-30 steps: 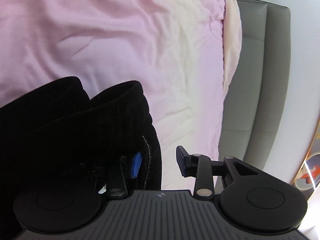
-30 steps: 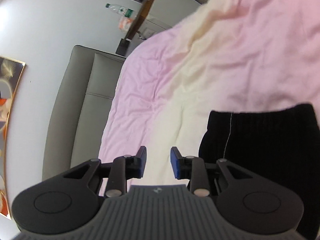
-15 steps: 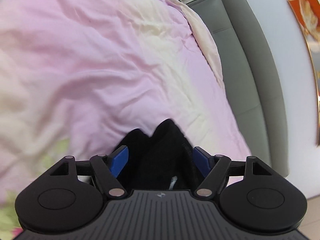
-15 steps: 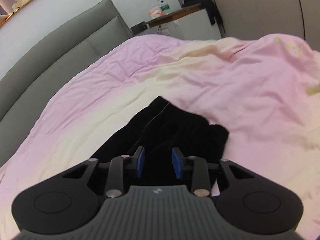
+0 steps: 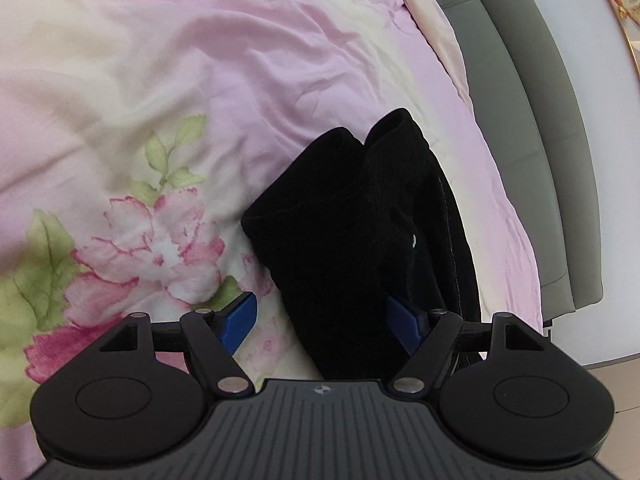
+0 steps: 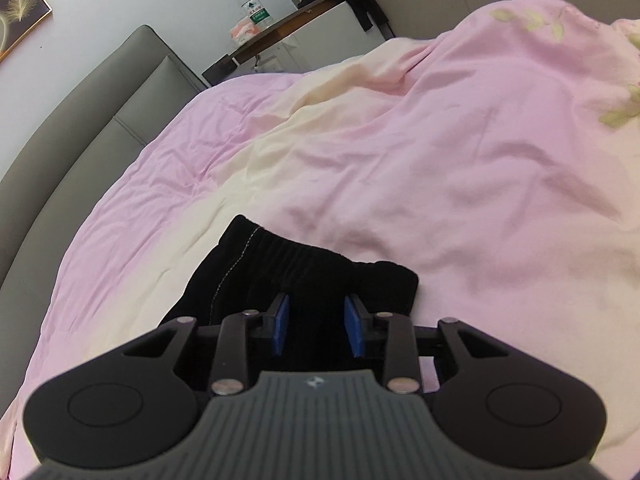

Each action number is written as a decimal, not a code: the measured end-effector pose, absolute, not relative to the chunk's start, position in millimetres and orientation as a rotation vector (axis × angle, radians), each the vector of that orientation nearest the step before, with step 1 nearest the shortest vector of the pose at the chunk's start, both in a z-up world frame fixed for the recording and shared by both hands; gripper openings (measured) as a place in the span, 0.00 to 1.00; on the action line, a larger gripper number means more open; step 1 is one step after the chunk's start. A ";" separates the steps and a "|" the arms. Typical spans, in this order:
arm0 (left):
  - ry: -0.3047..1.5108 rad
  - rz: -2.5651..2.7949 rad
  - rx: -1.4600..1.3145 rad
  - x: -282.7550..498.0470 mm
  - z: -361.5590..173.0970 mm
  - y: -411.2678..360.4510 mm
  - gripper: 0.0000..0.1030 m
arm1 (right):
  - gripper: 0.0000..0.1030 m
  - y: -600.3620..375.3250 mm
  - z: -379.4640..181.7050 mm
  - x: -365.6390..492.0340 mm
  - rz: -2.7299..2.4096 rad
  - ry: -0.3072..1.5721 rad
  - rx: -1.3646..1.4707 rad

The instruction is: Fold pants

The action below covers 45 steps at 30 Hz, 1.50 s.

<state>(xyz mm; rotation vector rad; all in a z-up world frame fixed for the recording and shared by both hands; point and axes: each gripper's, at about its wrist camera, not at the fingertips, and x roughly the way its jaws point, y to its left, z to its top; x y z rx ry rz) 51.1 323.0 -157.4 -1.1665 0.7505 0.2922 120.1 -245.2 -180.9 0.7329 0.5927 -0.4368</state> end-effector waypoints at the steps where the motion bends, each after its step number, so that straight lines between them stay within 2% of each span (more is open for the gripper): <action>1: 0.746 0.285 -1.165 52.8 -157.3 319.9 0.83 | 0.36 -245.9 -183.8 124.5 -0.432 0.602 0.733; 3: 0.747 0.278 -1.165 58.3 -158.2 315.4 0.83 | 0.23 -246.8 -184.9 129.8 -0.432 0.618 0.712; 4: 0.754 0.282 -1.164 61.9 -160.0 313.8 0.83 | 0.11 -246.9 -181.4 130.6 -0.445 0.621 0.677; 5: 0.762 0.287 -1.163 64.4 -160.9 313.0 0.83 | 0.07 -248.8 -175.7 128.0 -0.443 0.597 0.664; 8: 0.760 0.288 -1.161 68.8 -162.1 311.3 0.83 | 0.06 -261.3 -150.9 105.0 -0.401 0.435 0.727; 10: 0.754 0.281 -1.153 69.5 -162.1 309.8 0.83 | 0.06 -264.4 -138.3 96.6 -0.383 0.392 0.722; 13: 0.759 0.277 -1.159 70.1 -167.2 306.5 0.83 | 0.06 -265.0 -141.4 103.5 -0.411 0.482 0.658; 15: 0.765 0.278 -1.180 67.4 -170.1 303.8 0.83 | 0.11 -268.8 -163.4 113.1 -0.479 0.613 0.664; 16: 0.764 0.276 -1.188 65.9 -170.1 302.6 0.83 | 0.17 -271.1 -177.1 117.7 -0.507 0.702 0.664; 17: 0.764 0.274 -1.191 64.0 -168.6 302.3 0.83 | 0.28 -272.0 -182.8 115.7 -0.526 0.713 0.660; 19: 0.751 0.271 -1.186 57.9 -161.7 304.4 0.83 | 0.37 -270.0 -179.9 100.8 -0.542 0.633 0.673; 26: 0.763 0.302 -1.121 44.7 -155.2 310.4 0.84 | 0.37 -228.9 -167.9 6.5 -0.437 0.464 0.891; 31: 0.700 0.254 -1.184 40.6 -163.5 297.1 0.86 | 0.37 -154.8 -179.2 -44.4 -0.196 0.549 0.891; 35: 0.580 0.253 -1.249 45.3 -170.1 292.7 0.87 | 0.37 -127.0 -191.6 -52.3 -0.112 0.643 0.953; 36: 0.541 0.245 -1.251 49.1 -170.6 292.5 0.90 | 0.37 -122.7 -189.0 -51.6 -0.095 0.638 0.932; 37: 0.520 0.252 -1.247 55.5 -172.2 292.5 0.97 | 0.37 -118.3 -186.1 -52.1 -0.078 0.628 0.894; 40: 0.557 0.337 -1.297 77.7 -188.1 291.3 0.99 | 0.37 -108.2 -186.1 -52.1 -0.061 0.646 0.816; 42: 0.526 0.350 -1.320 83.3 -195.8 291.9 0.88 | 0.37 -103.8 -190.4 -55.0 -0.065 0.670 0.804; 43: 0.524 0.371 -1.318 83.5 -196.6 292.1 0.68 | 0.37 -102.3 -192.6 -56.4 -0.070 0.685 0.800; 44: 0.530 0.383 -1.316 83.1 -196.0 293.3 0.54 | 0.37 -101.0 -194.0 -58.6 -0.075 0.698 0.795; 45: 0.525 0.381 -1.326 80.7 -195.4 295.2 0.51 | 0.37 -99.9 -194.5 -61.4 -0.080 0.706 0.788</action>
